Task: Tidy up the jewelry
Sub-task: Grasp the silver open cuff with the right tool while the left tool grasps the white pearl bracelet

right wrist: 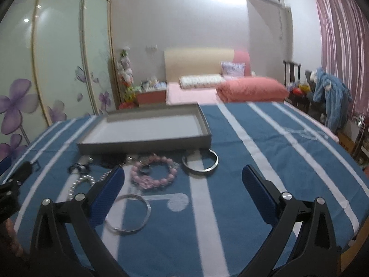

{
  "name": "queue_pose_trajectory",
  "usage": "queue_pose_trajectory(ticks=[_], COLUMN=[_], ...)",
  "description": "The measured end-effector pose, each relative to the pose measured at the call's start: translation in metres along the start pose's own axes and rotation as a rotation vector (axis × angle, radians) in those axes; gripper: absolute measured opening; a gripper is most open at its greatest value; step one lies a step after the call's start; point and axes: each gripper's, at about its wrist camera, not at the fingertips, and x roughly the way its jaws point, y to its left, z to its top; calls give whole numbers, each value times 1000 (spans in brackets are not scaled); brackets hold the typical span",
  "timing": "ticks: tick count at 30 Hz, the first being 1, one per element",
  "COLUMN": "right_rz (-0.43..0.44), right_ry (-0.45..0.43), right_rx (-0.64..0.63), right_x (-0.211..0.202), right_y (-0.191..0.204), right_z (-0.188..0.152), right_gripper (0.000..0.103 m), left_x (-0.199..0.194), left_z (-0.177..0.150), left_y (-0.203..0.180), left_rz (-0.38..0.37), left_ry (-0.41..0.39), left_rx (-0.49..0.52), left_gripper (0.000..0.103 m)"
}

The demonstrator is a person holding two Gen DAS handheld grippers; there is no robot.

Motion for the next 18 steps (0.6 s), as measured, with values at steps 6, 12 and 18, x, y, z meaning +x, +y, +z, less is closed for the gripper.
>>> queue_pose_trajectory(ticks=[6,12,18], right_rz=[-51,-62,-70], right_ry=[181,358,419], right_rx=[11,12,-23], right_x=[52,105,132], right_y=[-16,-25,-15], right_z=[4,3,5], right_gripper=[98,87,81], left_x=[21,38,47], left_z=[4,1,0], left_y=[5,4,-2], left_rz=[-9,-52,-75], left_ry=[92,167,198], left_rx=[2,10,45], left_gripper=[101,101,101])
